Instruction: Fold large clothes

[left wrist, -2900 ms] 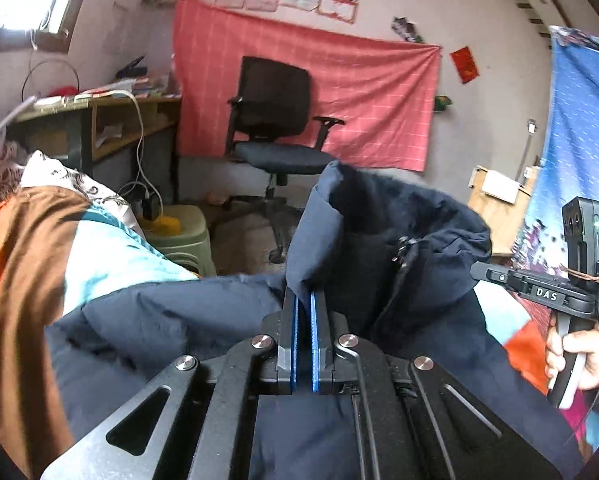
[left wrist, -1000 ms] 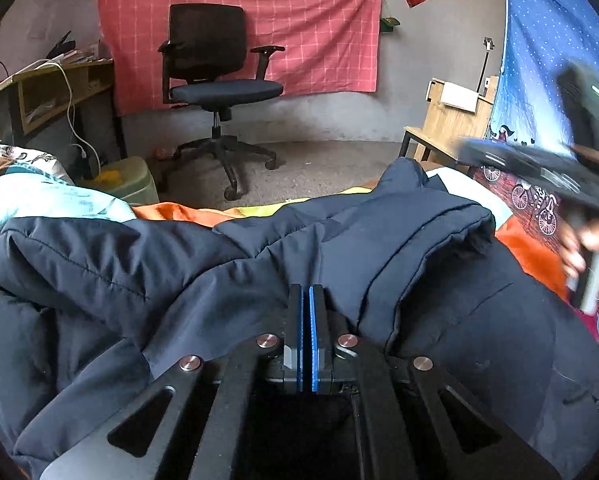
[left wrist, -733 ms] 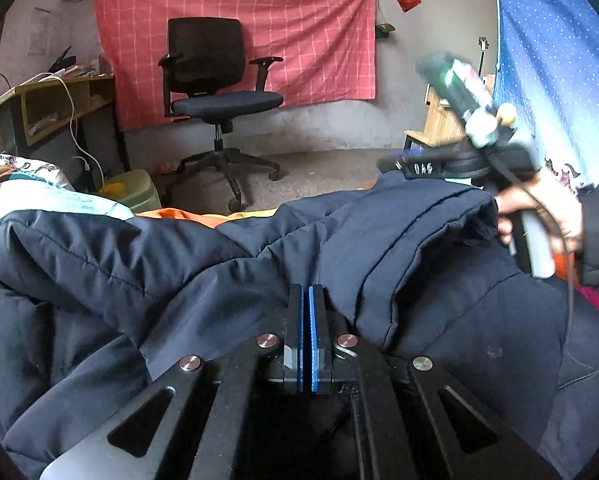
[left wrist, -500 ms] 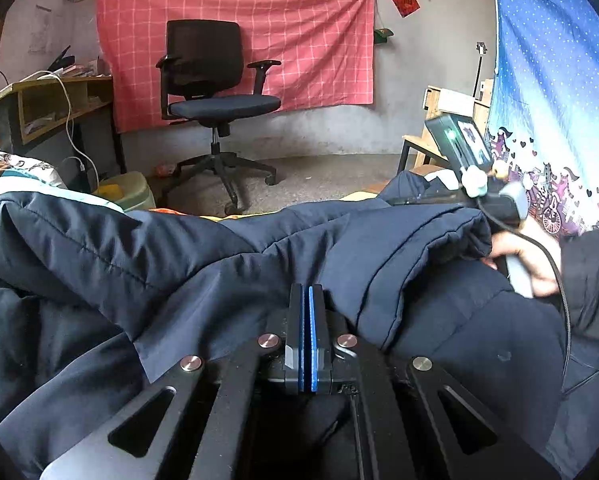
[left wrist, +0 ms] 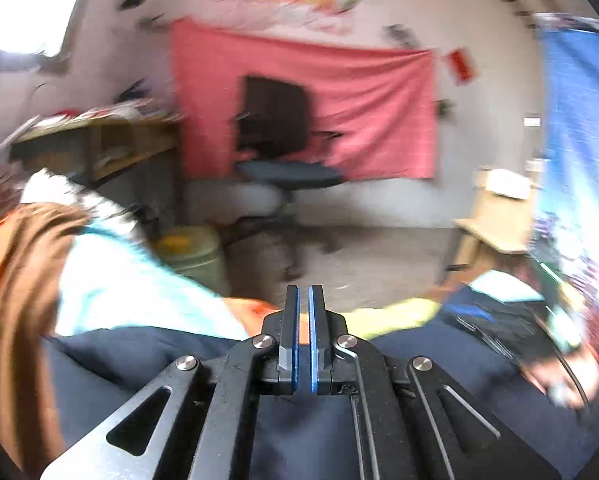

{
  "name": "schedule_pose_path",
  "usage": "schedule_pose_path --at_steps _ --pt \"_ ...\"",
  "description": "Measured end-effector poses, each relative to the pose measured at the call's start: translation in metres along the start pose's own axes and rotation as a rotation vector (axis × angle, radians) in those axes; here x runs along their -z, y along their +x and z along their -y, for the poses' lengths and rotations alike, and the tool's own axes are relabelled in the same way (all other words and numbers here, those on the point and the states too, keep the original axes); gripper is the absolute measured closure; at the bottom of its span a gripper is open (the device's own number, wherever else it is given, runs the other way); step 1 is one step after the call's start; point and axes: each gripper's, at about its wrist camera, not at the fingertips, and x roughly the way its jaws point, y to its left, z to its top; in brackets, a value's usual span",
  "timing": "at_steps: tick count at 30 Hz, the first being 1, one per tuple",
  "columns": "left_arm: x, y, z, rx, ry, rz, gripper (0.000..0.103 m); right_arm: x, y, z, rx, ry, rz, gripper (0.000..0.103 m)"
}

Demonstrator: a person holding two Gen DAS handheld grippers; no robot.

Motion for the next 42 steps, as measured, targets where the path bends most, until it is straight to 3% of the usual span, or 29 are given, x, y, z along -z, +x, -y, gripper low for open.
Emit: schedule_pose_path --at_steps 2,4,8,11,16,20,22,24,28,29,31,32,35,42 --pt "-0.002 0.024 -0.025 -0.126 -0.060 -0.112 0.101 0.006 -0.002 -0.024 0.003 -0.092 -0.001 0.094" --pt "0.010 0.034 -0.044 -0.157 -0.111 -0.165 0.101 0.014 -0.007 -0.032 0.014 -0.105 0.010 0.094" --pt "0.035 0.044 -0.057 -0.151 -0.140 -0.204 0.101 0.028 -0.026 -0.038 0.002 -0.140 0.047 0.094" --pt "0.047 0.054 -0.066 -0.142 -0.175 -0.201 0.101 0.049 -0.024 -0.051 0.025 -0.255 0.044 0.094" --pt "0.052 0.061 -0.081 -0.081 -0.246 -0.222 0.099 0.063 -0.007 -0.064 0.081 -0.320 0.047 0.095" --pt "0.034 0.027 -0.069 -0.077 -0.256 -0.166 0.101 0.063 0.004 -0.062 0.077 -0.305 0.013 0.098" --pt "0.025 0.006 -0.051 0.001 -0.245 -0.101 0.096 0.061 -0.002 -0.059 0.063 -0.290 0.021 0.098" --pt "0.018 -0.008 -0.024 0.120 -0.206 -0.092 0.094 0.052 -0.018 -0.052 0.033 -0.226 0.025 0.097" --pt "0.025 -0.009 0.034 0.312 -0.038 -0.229 0.094 0.039 -0.052 -0.061 -0.093 -0.211 0.057 0.096" --pt "0.030 -0.006 0.042 0.336 -0.012 -0.275 0.094 0.037 -0.055 -0.064 -0.123 -0.225 0.046 0.092" --pt "0.047 0.008 0.058 0.286 0.085 -0.391 0.094 0.038 -0.054 -0.069 -0.155 -0.241 -0.005 0.090" --pt "0.053 0.011 0.059 0.270 0.105 -0.404 0.094 0.040 -0.051 -0.069 -0.162 -0.239 -0.039 0.090" --pt "0.058 0.017 0.045 0.273 0.018 -0.431 0.098 0.051 -0.036 -0.062 -0.181 -0.229 -0.140 0.089" --pt "0.071 0.041 0.031 0.218 -0.009 -0.430 0.099 0.070 -0.005 -0.057 -0.200 -0.188 -0.172 0.089"
